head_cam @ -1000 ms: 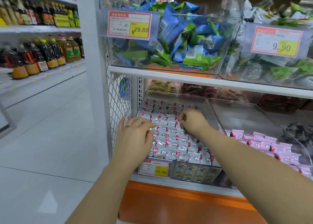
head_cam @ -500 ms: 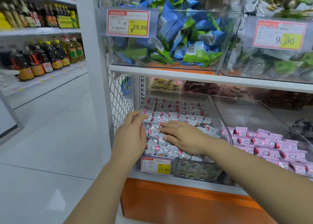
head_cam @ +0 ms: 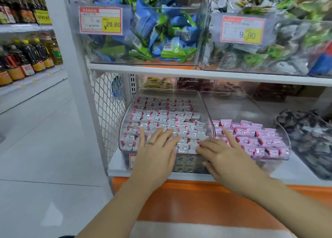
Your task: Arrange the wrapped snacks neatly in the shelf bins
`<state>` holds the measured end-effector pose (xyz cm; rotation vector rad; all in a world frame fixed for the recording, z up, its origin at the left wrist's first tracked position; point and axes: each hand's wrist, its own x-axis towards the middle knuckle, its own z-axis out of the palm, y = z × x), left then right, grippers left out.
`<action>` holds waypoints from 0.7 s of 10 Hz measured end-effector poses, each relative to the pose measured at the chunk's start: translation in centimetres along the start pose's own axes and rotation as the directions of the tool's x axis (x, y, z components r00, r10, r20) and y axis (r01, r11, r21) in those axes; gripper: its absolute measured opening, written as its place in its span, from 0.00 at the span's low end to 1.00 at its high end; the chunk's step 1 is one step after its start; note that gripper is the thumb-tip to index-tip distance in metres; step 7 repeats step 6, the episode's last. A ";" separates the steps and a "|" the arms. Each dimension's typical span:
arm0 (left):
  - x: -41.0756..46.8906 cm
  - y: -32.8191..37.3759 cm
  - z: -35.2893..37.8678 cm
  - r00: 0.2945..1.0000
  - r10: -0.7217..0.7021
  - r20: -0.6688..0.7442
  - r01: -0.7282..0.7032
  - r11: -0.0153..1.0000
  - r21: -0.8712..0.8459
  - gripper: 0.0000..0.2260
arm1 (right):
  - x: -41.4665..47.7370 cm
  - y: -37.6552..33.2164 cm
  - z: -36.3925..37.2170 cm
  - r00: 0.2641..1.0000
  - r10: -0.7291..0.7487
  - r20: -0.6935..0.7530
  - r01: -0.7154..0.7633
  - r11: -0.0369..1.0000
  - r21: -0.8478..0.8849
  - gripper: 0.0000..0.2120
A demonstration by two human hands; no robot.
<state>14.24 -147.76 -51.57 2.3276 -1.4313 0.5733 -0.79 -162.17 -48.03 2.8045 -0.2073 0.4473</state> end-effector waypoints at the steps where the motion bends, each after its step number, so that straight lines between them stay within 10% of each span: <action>1: -0.4 1.1 1.0 0.985 -0.008 0.173 -0.009 0.995 0.099 0.23 | -1.0 -0.2 0.9 0.997 0.002 0.071 0.004 0.996 -0.086 0.28; 4: 0.6 2.0 0.2 0.917 -0.105 0.384 0.045 0.986 0.163 0.31 | 0.4 -1.0 -0.2 0.948 0.037 0.318 0.005 0.992 -0.129 0.29; 7: 2.1 4.5 -1.5 0.908 -0.187 0.376 0.197 0.980 0.013 0.24 | 0.0 0.7 -4.1 0.954 0.036 0.297 -0.146 0.922 0.357 0.19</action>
